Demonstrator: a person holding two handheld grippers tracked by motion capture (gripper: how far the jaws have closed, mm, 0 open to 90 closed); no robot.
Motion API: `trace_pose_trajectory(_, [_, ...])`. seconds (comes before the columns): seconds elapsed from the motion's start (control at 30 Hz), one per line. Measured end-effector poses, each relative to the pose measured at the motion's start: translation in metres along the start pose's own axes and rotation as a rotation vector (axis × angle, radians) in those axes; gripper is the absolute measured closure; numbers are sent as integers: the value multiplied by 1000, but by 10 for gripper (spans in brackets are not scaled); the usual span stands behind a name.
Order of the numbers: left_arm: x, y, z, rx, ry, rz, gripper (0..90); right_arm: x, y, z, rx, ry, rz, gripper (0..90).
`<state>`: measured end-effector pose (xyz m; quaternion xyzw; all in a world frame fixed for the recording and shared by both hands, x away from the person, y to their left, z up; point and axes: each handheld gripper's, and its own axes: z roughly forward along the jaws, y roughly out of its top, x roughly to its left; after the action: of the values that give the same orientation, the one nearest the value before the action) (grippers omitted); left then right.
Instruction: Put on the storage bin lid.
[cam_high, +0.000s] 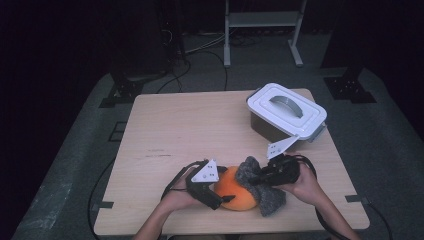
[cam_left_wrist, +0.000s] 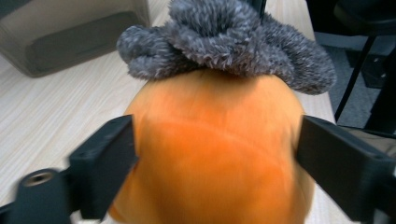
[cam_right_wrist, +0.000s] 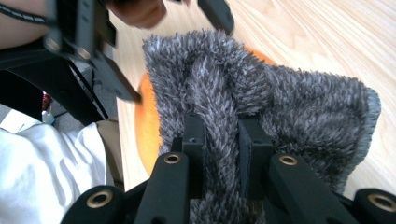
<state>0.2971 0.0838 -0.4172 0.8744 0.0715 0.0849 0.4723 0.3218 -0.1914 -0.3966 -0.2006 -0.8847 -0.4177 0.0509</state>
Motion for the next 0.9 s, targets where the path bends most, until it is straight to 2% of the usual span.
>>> trace_pose_trajectory(0.13, [5, -1, 0, -11, -12, -40, 77, -4, -16, -7, -21, 10, 35, 751])
trace_pose_trajectory(0.2, [6, -2, 3, -9, -46, -66, 101, -7, -24, -10, -31, 8, 49, 750])
trace_pose_trajectory(0.27, [5, -2, 5, -10, -58, -61, 127, -7, -27, -11, -31, 6, 56, 750])
trace_pose_trajectory(0.33, [2, 3, 5, -17, -56, -49, 177, -10, -40, -16, -28, 0, 81, 750])
trace_pose_trajectory(0.47, [-2, 9, 5, -12, -45, -29, 226, -8, -42, -25, -18, -15, 79, 749])
trace_pose_trajectory(0.57, [-3, 13, 7, -20, -43, -28, 226, 2, -29, -38, -48, -20, 52, 750])
trace_pose_trajectory(0.6, [-3, 15, 8, -17, -44, -22, 226, 8, -17, -40, -50, -17, 23, 750])
trace_pose_trajectory(0.67, [-4, 19, 10, -23, -44, -20, 226, 14, -5, -38, -50, -17, -4, 750])
trace_pose_trajectory(0.7, [-4, 19, 10, -23, -44, -20, 226, 14, -5, -38, -50, -17, -4, 750])
trace_pose_trajectory(0.73, [-5, 22, 11, -23, -44, -7, 226, 17, 9, -33, -35, -15, -31, 750])
trace_pose_trajectory(0.8, [-7, 25, 12, -18, -42, 5, 225, 17, 16, -26, -16, -20, -43, 750])
trace_pose_trajectory(0.87, [-8, 24, 12, -11, -51, 1, 213, 14, 17, -20, 14, -29, -40, 750])
trace_pose_trajectory(0.9, [-9, 24, 12, -1, -52, 13, 201, 12, 16, -19, 18, -27, -34, 750])
